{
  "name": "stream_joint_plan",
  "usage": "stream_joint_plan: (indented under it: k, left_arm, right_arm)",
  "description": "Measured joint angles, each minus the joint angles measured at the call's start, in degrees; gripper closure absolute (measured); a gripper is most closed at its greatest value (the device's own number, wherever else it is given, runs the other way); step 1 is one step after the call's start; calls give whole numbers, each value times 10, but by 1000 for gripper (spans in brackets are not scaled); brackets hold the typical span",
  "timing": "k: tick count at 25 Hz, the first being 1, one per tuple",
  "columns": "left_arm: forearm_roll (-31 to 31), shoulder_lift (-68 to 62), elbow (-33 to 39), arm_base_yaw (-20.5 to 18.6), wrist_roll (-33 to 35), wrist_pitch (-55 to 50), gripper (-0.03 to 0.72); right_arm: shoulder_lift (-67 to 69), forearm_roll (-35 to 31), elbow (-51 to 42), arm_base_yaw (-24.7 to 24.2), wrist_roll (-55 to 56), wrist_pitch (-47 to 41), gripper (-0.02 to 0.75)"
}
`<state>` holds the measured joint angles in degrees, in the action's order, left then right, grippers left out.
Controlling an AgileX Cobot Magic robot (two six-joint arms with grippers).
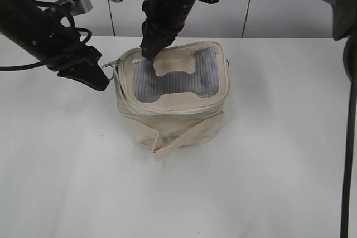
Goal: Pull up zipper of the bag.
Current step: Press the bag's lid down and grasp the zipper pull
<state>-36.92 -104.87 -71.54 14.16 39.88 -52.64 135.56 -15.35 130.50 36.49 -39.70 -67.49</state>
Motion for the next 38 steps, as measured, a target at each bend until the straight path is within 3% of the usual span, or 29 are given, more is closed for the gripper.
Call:
stream_joint_plan:
  k: [24, 26, 33, 38]
  left_arm:
    - [-11, 5, 0, -2, 0, -10, 657]
    - [-13, 5, 0, -2, 0, -11, 617]
    - [-14, 18, 0, -2, 0, -9, 319]
    - [-14, 42, -1, -2, 0, 42, 278]
  right_arm:
    - [0, -13, 0, 0, 0, -2, 697]
    - [-1, -13, 0, 0, 0, -2, 697]
    - [-1, -13, 0, 0, 0, -2, 697]
    - [-1, -13, 0, 0, 0, -2, 697]
